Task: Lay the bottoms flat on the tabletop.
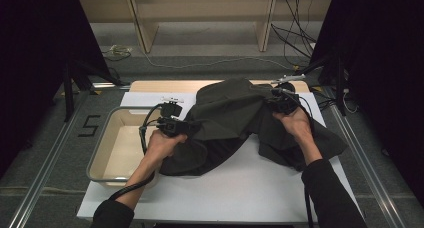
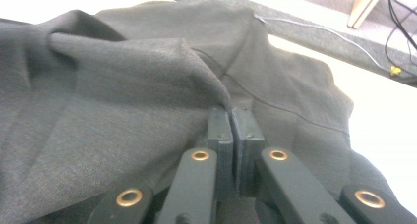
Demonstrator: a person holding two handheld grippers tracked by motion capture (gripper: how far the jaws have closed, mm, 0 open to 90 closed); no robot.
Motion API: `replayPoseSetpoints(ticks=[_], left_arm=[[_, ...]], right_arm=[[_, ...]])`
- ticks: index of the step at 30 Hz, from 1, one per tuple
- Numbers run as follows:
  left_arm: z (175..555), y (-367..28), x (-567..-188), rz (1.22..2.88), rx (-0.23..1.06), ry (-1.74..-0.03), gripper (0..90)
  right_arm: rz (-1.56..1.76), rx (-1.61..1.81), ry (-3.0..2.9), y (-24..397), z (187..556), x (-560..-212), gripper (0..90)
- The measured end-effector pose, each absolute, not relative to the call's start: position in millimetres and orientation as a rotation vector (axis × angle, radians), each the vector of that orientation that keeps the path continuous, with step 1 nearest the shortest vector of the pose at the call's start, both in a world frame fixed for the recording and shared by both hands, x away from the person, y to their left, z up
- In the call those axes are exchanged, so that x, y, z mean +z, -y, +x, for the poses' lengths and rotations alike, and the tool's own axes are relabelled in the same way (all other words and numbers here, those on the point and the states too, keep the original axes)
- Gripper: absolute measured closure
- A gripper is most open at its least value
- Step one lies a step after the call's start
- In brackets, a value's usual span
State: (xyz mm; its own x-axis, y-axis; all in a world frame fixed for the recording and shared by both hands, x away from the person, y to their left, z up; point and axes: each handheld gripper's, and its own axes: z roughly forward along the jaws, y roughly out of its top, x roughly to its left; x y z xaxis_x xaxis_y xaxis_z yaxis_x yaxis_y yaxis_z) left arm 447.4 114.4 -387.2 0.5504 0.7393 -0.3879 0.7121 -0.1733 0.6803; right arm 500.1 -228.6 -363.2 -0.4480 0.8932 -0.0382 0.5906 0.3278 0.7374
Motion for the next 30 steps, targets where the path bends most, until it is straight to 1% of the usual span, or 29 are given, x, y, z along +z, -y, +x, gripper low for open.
replayPoseSetpoints(ticks=[3,7,9,10,12,14,17,19,22,25,29,30], left_arm=[[450.0,-109.2,-396.4,1.919,0.034,-1.194,87.1],[451.0,-106.0,-403.8,1.940,0.036,-1.204,86.8],[450.8,-104.3,-405.8,1.948,0.038,-1.206,86.3],[450.3,-103.1,-406.4,1.946,0.040,-1.210,86.0],[449.7,-101.6,-407.4,1.963,0.043,-1.204,85.0],[448.7,-99.6,-408.9,1.970,0.047,-1.205,84.3],[447.5,-97.8,-413.0,1.990,0.063,-1.208,81.9],[446.4,-98.0,-414.9,2.000,0.058,-1.216,78.5],[442.1,-99.7,-412.6,1.995,0.061,-1.215,74.4],[434.5,-100.8,-405.5,2.001,0.067,-1.210,64.9],[419.7,-100.8,-395.2,2.014,0.122,-1.189,51.3],[414.9,-100.3,-393.2,2.013,0.115,-1.179,50.5]], right_arm=[[1.331,0.892,-2.171,232.6,505.1,-372.9,87.1],[1.365,0.877,-2.181,236.5,505.7,-385.9,79.6],[1.361,0.891,-2.186,237.6,502.7,-387.3,72.1],[1.353,0.906,-2.188,237.8,499.4,-385.6,64.8],[1.333,0.922,-2.182,238.0,492.2,-380.6,56.1],[1.294,0.975,-2.169,239.3,478.0,-371.3,51.6],[1.246,1.053,-2.181,240.5,453.7,-362.3,48.3],[1.213,1.034,-2.213,239.7,438.6,-360.7,45.9],[1.194,1.064,-2.235,241.1,420.3,-358.7,45.7],[1.199,1.085,-2.277,242.6,404.7,-366.2,44.6],[1.199,1.077,-2.328,242.9,389.5,-384.2,43.9],[1.203,1.070,-2.336,242.2,387.4,-387.6,43.7]])
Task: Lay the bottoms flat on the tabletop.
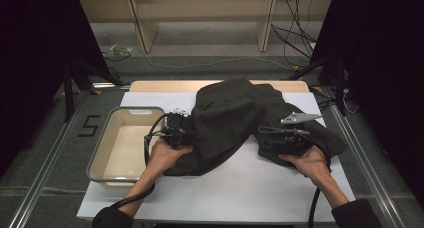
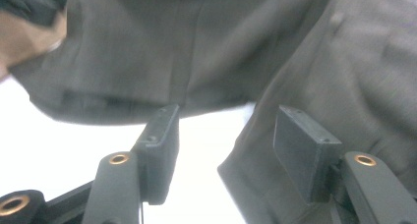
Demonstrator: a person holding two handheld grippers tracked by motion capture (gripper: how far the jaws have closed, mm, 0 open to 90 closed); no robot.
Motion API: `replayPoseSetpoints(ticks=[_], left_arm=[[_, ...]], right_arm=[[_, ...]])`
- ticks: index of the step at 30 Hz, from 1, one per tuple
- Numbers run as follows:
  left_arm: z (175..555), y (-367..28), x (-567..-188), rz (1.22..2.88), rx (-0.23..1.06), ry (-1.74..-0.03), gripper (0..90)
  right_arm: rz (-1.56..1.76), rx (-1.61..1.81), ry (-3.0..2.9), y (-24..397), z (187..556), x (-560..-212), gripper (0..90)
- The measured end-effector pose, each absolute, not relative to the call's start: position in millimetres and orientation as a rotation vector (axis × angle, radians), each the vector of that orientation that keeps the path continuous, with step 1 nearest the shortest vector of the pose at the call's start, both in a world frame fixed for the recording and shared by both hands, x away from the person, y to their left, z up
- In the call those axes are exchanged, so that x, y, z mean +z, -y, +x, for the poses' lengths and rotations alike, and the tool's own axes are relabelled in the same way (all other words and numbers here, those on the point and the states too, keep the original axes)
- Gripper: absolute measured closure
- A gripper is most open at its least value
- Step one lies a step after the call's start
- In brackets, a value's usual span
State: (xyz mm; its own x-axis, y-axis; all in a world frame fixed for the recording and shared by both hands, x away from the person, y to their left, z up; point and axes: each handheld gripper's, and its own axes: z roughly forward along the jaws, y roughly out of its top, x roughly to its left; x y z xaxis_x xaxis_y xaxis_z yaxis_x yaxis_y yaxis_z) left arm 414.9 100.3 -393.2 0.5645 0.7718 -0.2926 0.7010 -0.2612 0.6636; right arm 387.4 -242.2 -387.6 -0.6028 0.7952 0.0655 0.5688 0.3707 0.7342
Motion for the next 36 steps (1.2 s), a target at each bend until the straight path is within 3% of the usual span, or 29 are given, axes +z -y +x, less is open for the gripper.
replayPoseSetpoints(ticks=[9,14,22,28,36], left_arm=[[395.6,-93.3,-395.7,2.046,0.067,-1.144,37.2],[391.1,-78.8,-410.4,2.109,0.034,-1.122,34.2],[388.2,-67.9,-418.9,2.118,-0.008,-1.102,27.6],[388.4,-66.1,-420.3,2.122,-0.004,-1.099,27.1],[389.5,-62.8,-422.4,2.149,0.014,-1.102,27.2]], right_arm=[[1.193,1.088,-2.435,225.8,386.2,-412.3,43.7],[1.183,0.995,-2.552,208.8,393.3,-435.0,42.1],[1.245,0.853,-2.519,220.6,410.0,-451.0,39.0],[1.325,0.823,-2.438,239.1,417.0,-451.2,41.3],[1.261,0.754,-2.454,221.8,416.4,-453.6,45.0]])
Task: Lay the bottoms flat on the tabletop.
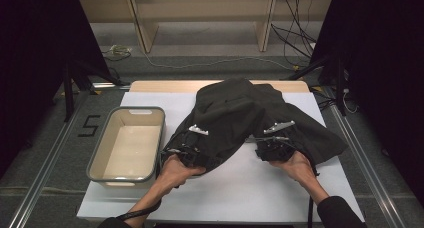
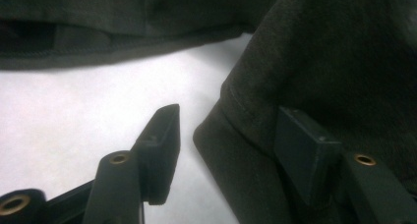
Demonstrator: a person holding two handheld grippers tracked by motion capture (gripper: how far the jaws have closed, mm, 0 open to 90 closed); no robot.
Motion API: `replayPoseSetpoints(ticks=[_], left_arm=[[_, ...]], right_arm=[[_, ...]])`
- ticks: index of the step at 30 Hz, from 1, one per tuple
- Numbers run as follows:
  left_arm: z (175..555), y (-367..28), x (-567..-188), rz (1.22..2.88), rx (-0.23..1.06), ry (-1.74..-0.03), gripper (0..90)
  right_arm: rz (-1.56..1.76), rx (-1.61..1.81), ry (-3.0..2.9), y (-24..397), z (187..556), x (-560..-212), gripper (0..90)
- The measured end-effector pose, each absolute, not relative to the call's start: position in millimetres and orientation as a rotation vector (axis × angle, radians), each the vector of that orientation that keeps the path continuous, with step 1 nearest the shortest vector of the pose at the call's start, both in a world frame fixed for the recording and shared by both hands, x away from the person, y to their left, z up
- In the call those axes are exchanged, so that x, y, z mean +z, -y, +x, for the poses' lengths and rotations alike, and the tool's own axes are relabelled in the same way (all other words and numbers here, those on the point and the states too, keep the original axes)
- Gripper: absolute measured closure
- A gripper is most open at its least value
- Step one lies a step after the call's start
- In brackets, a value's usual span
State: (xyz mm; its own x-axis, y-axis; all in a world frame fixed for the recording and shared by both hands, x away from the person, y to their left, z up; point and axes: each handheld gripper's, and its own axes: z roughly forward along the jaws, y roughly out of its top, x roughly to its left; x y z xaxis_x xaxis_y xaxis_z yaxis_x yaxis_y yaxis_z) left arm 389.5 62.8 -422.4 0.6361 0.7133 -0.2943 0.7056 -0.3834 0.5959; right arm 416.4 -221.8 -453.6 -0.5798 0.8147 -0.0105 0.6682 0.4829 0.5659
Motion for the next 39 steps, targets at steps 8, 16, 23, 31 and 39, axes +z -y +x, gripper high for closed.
replayPoseSetpoints(ticks=[8,16,23,31,39], left_arm=[[390.5,-64.5,-423.9,2.151,0.016,-1.107,27.4],[391.9,-68.7,-422.6,2.140,0.019,-1.115,27.8],[394.2,-75.7,-419.4,2.119,0.026,-1.125,28.1],[396.2,-80.9,-415.3,2.104,0.034,-1.129,28.2],[396.6,-81.6,-412.9,2.094,0.037,-1.131,28.4]], right_arm=[[1.289,0.619,-2.468,215.7,418.1,-466.7,59.4],[1.299,0.631,-2.514,218.5,413.2,-464.0,89.4],[1.301,0.739,-2.542,235.1,395.9,-443.4,90.0],[1.302,0.880,-2.444,273.8,368.2,-408.5,90.0],[1.362,0.945,-2.359,308.2,362.6,-395.2,90.0]])
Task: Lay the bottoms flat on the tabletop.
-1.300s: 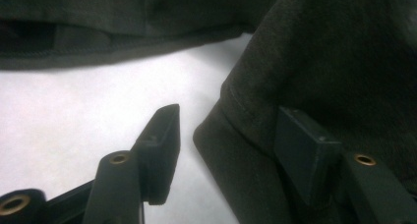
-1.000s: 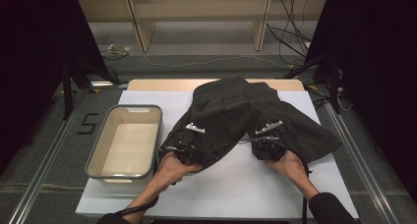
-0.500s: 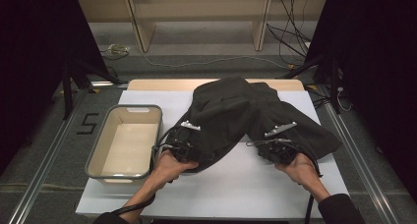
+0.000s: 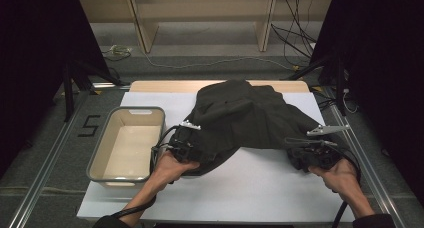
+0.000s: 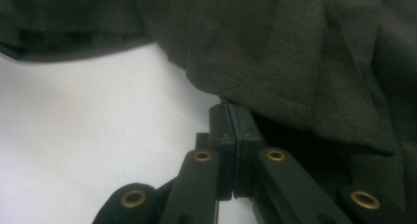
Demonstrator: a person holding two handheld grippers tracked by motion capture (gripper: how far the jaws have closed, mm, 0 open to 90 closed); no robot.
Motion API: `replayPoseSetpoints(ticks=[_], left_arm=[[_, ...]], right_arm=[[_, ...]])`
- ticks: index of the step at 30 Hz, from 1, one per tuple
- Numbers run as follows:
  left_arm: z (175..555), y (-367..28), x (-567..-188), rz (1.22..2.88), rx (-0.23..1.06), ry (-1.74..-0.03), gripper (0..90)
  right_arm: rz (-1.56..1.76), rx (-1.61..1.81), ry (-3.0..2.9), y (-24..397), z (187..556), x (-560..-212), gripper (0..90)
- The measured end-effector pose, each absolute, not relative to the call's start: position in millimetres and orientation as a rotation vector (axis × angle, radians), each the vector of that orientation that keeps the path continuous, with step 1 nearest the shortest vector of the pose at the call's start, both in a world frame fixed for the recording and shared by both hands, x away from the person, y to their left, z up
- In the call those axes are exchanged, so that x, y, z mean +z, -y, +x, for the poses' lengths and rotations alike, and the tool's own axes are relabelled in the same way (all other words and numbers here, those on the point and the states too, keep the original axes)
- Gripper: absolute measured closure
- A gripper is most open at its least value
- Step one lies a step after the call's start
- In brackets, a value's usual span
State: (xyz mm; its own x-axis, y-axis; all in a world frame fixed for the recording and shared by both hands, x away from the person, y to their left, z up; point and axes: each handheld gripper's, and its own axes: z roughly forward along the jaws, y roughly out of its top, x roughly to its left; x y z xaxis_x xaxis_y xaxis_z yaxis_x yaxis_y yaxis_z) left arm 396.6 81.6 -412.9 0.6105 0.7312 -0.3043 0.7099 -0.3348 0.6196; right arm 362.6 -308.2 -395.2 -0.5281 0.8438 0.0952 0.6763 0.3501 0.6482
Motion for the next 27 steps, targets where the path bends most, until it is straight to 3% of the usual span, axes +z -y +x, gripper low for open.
replayPoseSetpoints(ticks=[10,27], left_arm=[[396.2,-81.7,-412.4,2.098,0.042,-1.127,28.5],[393.8,-76.9,-412.8,2.134,0.014,-1.101,26.1]], right_arm=[[1.349,1.047,-2.265,317.5,357.9,-366.0,90.0],[1.496,0.622,-2.214,340.6,423.9,-435.5,89.7]])
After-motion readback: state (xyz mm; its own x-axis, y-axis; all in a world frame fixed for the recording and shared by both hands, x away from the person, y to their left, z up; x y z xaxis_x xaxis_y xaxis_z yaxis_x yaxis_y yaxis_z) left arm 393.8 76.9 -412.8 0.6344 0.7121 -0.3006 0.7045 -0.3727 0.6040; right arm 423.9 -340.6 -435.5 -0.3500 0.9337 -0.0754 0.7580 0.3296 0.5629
